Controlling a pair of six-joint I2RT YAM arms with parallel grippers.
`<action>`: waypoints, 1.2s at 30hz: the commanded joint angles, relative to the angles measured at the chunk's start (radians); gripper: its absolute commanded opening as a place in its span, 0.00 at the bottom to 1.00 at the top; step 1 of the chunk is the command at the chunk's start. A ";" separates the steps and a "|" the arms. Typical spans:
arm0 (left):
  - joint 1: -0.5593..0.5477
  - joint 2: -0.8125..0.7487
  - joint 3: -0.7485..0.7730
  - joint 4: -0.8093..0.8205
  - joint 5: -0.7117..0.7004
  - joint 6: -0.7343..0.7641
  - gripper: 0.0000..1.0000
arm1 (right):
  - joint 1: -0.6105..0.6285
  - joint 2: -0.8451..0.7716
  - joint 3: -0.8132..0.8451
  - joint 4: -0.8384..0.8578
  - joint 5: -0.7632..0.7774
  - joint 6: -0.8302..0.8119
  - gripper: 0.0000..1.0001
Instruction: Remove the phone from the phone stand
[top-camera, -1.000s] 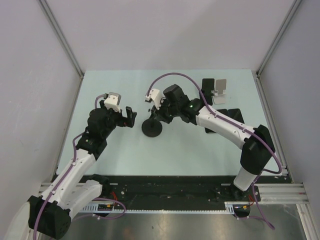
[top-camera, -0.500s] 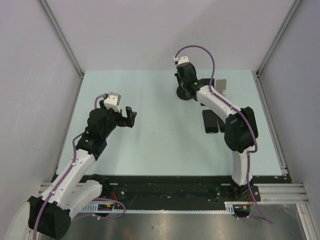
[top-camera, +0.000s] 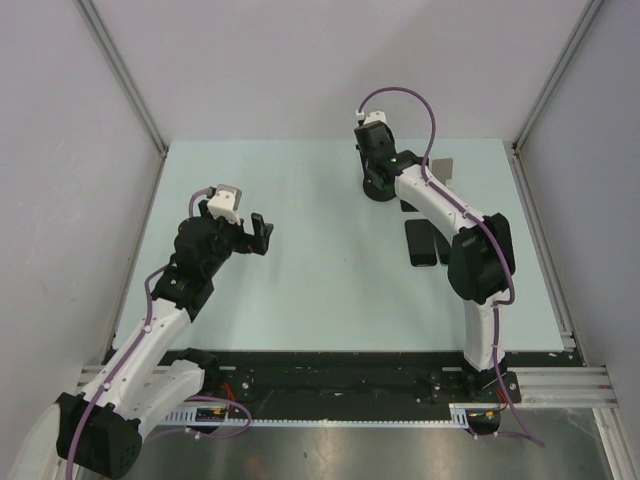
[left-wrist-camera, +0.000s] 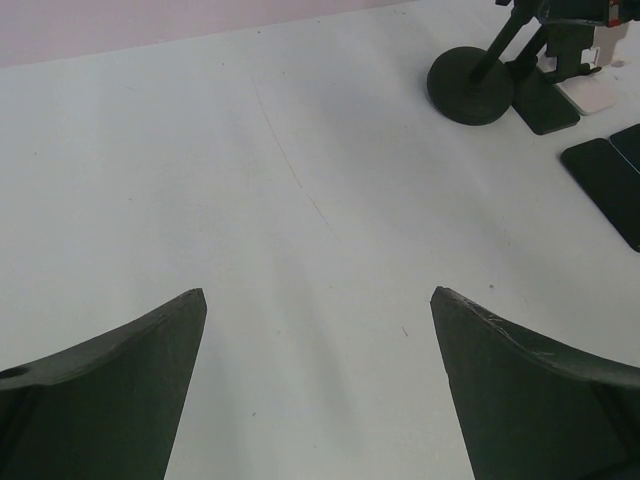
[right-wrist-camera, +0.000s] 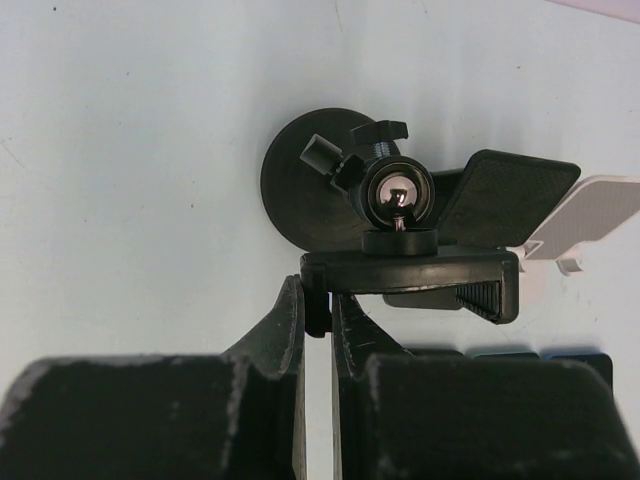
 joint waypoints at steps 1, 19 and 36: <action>-0.005 -0.019 0.024 0.020 0.003 0.004 1.00 | -0.012 -0.047 0.046 -0.059 -0.063 0.038 0.00; -0.005 -0.026 0.022 0.020 0.005 -0.001 1.00 | -0.015 -0.063 0.080 -0.088 -0.072 0.032 0.00; -0.007 -0.026 0.022 0.021 0.008 -0.002 1.00 | -0.049 -0.029 0.119 -0.131 -0.147 0.067 0.26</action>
